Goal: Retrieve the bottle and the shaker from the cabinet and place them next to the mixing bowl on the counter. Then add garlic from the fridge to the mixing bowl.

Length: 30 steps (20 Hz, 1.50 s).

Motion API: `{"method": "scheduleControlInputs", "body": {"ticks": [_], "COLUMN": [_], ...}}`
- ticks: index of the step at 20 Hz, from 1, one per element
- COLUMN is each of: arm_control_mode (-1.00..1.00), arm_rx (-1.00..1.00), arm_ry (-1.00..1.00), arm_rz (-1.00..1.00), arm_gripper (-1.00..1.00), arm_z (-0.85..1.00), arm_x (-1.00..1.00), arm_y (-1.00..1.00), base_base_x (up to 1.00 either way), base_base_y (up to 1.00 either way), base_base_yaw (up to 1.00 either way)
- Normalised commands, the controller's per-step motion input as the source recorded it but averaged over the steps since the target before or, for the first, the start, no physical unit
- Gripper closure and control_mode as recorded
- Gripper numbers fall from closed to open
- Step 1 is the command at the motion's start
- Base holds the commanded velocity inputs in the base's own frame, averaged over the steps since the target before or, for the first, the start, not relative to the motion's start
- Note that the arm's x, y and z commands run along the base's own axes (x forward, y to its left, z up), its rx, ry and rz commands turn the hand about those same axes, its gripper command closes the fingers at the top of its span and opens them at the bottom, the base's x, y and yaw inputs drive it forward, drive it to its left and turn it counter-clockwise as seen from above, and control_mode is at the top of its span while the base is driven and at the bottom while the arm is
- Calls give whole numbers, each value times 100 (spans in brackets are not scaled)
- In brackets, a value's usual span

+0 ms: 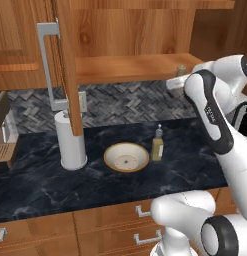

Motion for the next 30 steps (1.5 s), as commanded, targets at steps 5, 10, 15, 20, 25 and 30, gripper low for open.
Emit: {"method": "scheduleControlInputs", "body": {"ticks": [5, 10, 15, 20, 25, 30], "arm_control_mode": [-100, -100, -100, -100, -100, -100], "arm_rx": [6, 7, 7, 3, 1, 0], "arm_ry": [-1, 0, 0, 2, 2, 1], "arm_rz": [19, 22, 23, 31, 31, 21], "arm_gripper": [100, 100, 100, 100, 100, 100], "arm_z": [-20, -42, -62, -80, -87, -79], "arm_x": [-100, -80, -46, -12, 0, 0], "arm_y": [0, -10, -2, 0, 0, 5], "base_base_x": [0, 0, 0, 0, 0, 0], "base_base_y": [0, 0, 0, 0, 0, 0], "base_base_yaw": [0, 0, 0, 0, 0, 0]}}
